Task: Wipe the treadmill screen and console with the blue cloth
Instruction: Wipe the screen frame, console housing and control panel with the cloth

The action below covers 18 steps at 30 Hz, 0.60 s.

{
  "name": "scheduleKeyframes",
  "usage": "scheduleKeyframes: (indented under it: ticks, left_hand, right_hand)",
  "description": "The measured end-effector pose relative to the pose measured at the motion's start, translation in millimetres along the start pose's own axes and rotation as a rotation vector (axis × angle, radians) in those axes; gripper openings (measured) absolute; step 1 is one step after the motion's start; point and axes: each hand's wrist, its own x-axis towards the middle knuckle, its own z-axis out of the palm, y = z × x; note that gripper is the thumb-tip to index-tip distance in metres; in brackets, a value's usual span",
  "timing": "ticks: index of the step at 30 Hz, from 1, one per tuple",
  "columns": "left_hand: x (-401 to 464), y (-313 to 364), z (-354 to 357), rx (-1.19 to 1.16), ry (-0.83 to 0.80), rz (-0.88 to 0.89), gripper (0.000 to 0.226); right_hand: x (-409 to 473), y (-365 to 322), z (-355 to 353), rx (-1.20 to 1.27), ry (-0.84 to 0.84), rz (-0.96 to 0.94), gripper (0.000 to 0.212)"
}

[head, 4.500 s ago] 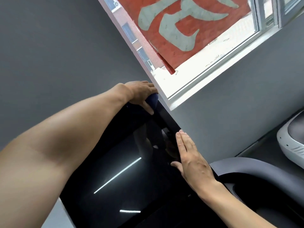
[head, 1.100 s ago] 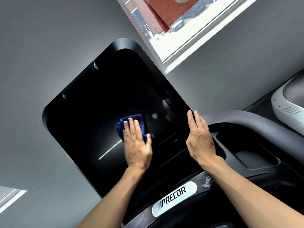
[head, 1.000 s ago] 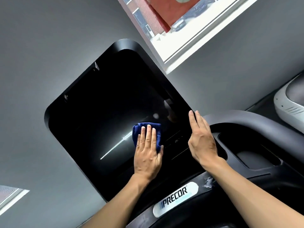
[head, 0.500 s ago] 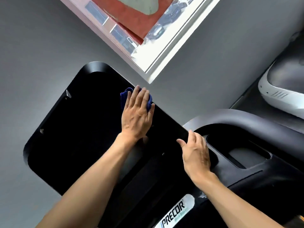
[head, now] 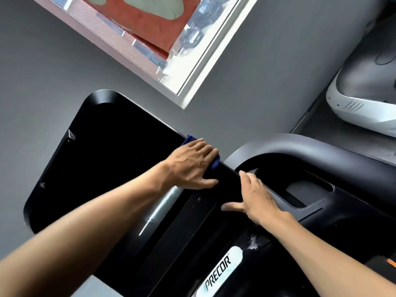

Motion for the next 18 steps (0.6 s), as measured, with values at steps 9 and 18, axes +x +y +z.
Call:
scheduleKeyframes:
  ticks: [9,18]
  left_hand:
    - [10.8,-2.2,-4.0,0.106,-0.061,-0.109,0.100]
    - [43.0,101.2,16.7,0.007,-0.067,-0.013,0.084]
  right_hand:
    - [-3.4,45.5,-29.3,0.015,-0.216,-0.044,0.125]
    - [-1.2,58.3,-37.6,-0.257,-0.202,-0.037,0.080]
